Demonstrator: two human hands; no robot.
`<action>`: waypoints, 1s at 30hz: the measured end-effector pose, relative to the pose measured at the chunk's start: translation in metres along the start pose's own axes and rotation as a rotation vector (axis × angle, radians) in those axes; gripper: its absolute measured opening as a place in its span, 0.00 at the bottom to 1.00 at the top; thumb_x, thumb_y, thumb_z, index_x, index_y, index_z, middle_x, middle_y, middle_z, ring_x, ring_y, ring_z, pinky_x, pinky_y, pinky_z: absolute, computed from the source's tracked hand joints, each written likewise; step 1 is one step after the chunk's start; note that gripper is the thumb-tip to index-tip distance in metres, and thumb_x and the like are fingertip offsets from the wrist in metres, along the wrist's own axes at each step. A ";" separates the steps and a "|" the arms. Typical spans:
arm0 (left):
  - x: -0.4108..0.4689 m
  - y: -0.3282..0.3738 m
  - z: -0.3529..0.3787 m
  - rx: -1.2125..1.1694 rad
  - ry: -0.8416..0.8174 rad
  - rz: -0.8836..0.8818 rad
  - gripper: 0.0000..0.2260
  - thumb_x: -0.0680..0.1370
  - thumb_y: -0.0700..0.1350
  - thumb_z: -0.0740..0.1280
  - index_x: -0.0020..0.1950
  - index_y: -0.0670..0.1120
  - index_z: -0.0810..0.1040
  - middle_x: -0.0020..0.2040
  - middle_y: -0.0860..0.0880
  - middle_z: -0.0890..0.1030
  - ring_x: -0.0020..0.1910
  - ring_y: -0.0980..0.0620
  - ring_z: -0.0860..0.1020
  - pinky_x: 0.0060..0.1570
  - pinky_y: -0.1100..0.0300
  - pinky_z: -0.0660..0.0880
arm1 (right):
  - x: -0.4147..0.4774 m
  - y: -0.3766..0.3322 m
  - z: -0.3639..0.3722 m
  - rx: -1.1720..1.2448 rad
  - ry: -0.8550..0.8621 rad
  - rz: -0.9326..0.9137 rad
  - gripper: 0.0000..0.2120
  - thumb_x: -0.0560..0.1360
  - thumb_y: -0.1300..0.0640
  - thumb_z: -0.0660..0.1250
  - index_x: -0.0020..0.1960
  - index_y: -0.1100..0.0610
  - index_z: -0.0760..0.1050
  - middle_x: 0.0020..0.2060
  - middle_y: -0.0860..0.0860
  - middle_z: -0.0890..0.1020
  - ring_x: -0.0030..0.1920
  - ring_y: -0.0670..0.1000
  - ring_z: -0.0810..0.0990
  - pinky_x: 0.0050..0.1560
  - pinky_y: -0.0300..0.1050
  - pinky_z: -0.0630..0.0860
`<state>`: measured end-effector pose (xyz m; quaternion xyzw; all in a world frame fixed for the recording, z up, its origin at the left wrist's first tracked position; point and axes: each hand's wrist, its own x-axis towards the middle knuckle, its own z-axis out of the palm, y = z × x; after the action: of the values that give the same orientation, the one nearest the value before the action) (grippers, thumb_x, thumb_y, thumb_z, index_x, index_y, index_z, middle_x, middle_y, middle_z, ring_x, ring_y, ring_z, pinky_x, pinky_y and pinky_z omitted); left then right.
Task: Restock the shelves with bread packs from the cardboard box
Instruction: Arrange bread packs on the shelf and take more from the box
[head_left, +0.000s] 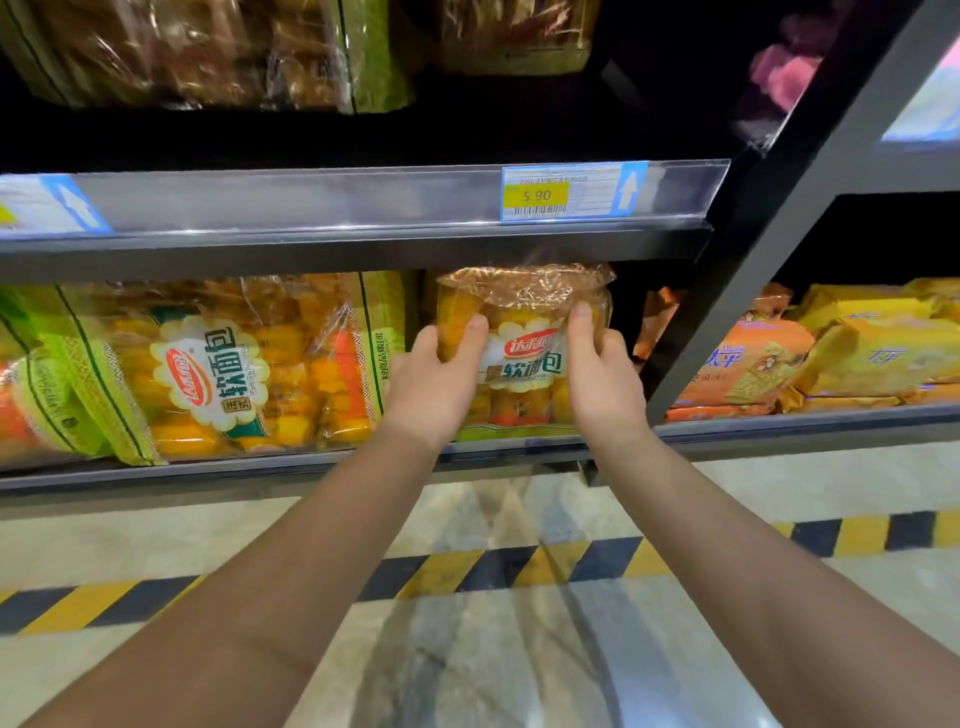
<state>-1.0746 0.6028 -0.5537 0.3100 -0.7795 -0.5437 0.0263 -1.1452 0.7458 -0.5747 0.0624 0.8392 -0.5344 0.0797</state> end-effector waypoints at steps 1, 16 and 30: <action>-0.001 -0.004 0.002 0.008 0.002 0.012 0.39 0.75 0.76 0.53 0.81 0.57 0.59 0.78 0.50 0.65 0.78 0.43 0.64 0.74 0.39 0.64 | 0.000 0.001 0.000 -0.006 0.001 -0.001 0.35 0.81 0.29 0.47 0.76 0.51 0.65 0.69 0.54 0.74 0.67 0.58 0.73 0.57 0.51 0.64; -0.042 -0.035 0.022 0.021 0.069 0.139 0.33 0.84 0.48 0.63 0.83 0.55 0.48 0.81 0.52 0.54 0.78 0.51 0.60 0.67 0.62 0.60 | -0.023 0.046 0.003 -0.106 -0.030 -0.166 0.31 0.80 0.33 0.55 0.78 0.48 0.62 0.69 0.49 0.75 0.67 0.51 0.76 0.67 0.59 0.75; -0.074 0.035 -0.057 0.349 -0.120 0.120 0.34 0.82 0.51 0.67 0.83 0.50 0.53 0.79 0.49 0.63 0.76 0.46 0.66 0.72 0.49 0.67 | -0.068 -0.052 -0.077 -0.537 -0.365 -0.097 0.32 0.79 0.36 0.65 0.75 0.55 0.65 0.67 0.52 0.77 0.65 0.53 0.77 0.57 0.50 0.76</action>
<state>-1.0096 0.6010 -0.4788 0.2297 -0.8793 -0.4151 -0.0418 -1.0940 0.7923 -0.4833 -0.0974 0.9240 -0.2995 0.2167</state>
